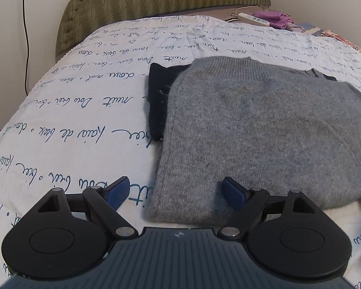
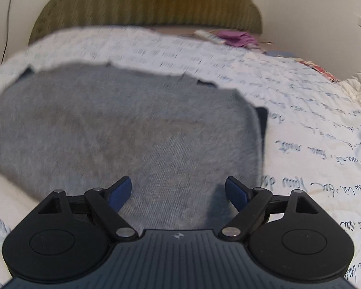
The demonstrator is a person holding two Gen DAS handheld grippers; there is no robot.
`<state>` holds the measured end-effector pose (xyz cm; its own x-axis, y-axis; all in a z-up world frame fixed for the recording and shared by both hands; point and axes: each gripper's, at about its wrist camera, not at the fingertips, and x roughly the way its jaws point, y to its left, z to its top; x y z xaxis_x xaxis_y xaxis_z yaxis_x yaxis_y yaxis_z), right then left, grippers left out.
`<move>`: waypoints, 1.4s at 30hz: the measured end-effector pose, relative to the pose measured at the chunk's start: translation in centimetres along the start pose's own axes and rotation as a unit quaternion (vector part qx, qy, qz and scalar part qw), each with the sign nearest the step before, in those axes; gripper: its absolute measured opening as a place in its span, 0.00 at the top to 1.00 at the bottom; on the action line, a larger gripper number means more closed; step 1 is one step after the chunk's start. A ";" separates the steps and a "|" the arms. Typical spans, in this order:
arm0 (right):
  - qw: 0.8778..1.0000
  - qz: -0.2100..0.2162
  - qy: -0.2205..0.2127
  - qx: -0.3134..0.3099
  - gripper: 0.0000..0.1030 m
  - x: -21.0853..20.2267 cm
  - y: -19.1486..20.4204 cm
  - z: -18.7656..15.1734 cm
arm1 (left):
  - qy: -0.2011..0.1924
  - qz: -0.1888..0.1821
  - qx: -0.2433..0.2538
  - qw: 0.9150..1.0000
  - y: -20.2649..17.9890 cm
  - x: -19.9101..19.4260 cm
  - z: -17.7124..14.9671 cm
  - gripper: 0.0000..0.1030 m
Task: Fold small clothes
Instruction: 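Move both open tools to one long side edge of the folded sweater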
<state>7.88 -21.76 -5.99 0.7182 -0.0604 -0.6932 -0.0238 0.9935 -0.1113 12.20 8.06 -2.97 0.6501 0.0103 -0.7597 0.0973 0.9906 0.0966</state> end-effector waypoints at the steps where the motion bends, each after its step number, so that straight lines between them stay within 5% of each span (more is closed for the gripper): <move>1: 1.000 -0.005 0.001 -0.003 0.14 0.1 0.1 -0.2 | -0.001 0.000 0.002 1.000 0.0 -0.1 0.0 0.16; 7: 0.999 0.009 -0.041 0.023 0.14 -2.5 0.9 1.2 | -0.021 0.000 0.005 1.000 1.0 -1.0 0.9 0.17; 14: 0.991 0.078 -0.100 -0.031 0.14 -5.2 6.8 3.1 | -0.026 0.011 -0.014 1.000 2.8 -0.2 3.6 0.17; 31: 0.975 0.112 -0.115 -0.154 0.14 -6.5 15.2 3.1 | -0.011 0.007 -0.017 1.000 3.3 2.5 6.7 0.16; 38: 0.961 0.096 -0.132 -0.223 0.14 -6.8 18.3 1.7 | -0.003 -0.076 -0.035 0.996 5.6 4.5 8.8 0.16; 42: 0.954 0.104 -0.124 -0.252 0.15 -6.3 20.1 0.7 | 0.030 -0.159 -0.084 0.983 7.7 6.7 10.0 0.16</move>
<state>3.36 -1.34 -3.38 0.8023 0.2203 -0.5548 -0.4704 0.8054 -0.3605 24.86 14.41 -0.88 0.5603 -0.3009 -0.7718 0.1587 0.9534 -0.2565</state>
